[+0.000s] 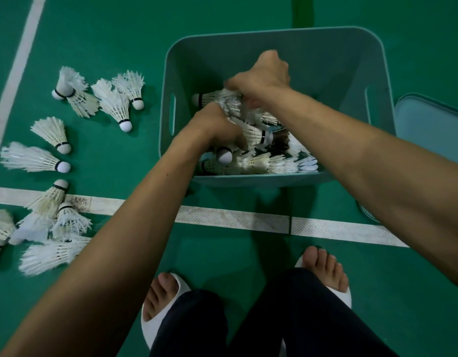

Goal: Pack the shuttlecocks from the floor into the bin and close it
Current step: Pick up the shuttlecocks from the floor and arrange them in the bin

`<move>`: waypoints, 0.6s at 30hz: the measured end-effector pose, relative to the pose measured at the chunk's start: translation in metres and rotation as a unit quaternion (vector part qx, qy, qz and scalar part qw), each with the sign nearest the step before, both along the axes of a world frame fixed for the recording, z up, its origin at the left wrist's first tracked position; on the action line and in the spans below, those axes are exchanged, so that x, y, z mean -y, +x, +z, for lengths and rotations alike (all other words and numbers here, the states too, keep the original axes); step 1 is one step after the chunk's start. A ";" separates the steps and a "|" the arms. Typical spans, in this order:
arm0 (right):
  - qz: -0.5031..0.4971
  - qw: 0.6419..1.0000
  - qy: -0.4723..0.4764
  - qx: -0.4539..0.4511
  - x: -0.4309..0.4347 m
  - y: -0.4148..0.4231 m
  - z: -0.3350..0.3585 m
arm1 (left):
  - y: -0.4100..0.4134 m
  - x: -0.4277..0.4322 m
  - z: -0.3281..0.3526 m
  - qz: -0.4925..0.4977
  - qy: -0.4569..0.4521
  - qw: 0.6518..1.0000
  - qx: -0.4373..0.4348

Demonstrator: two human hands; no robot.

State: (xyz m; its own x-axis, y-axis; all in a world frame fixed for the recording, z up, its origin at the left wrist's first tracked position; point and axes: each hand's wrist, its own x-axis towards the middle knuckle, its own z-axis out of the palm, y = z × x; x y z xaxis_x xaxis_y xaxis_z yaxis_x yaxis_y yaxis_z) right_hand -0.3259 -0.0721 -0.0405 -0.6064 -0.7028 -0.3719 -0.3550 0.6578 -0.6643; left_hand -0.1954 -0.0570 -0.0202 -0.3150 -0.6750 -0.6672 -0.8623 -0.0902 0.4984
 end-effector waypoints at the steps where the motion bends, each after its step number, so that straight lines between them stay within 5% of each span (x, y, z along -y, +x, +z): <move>1: 0.012 1.000 -0.001 -0.011 -0.003 -0.004 0.005 | 0.000 0.001 0.001 0.003 -0.003 1.000 -0.005; 4: 0.079 0.993 -0.066 -0.063 -0.025 -0.019 0.019 | 0.001 0.004 0.008 -0.007 -0.009 1.000 -0.018; 9: 0.411 0.910 -0.064 -0.004 -0.069 -0.028 0.047 | -0.007 0.000 0.020 -0.065 0.022 0.997 -0.047; 18: 0.444 0.890 0.101 -0.017 -0.087 -0.052 0.058 | -0.008 -0.027 0.021 -0.022 0.030 0.995 -0.093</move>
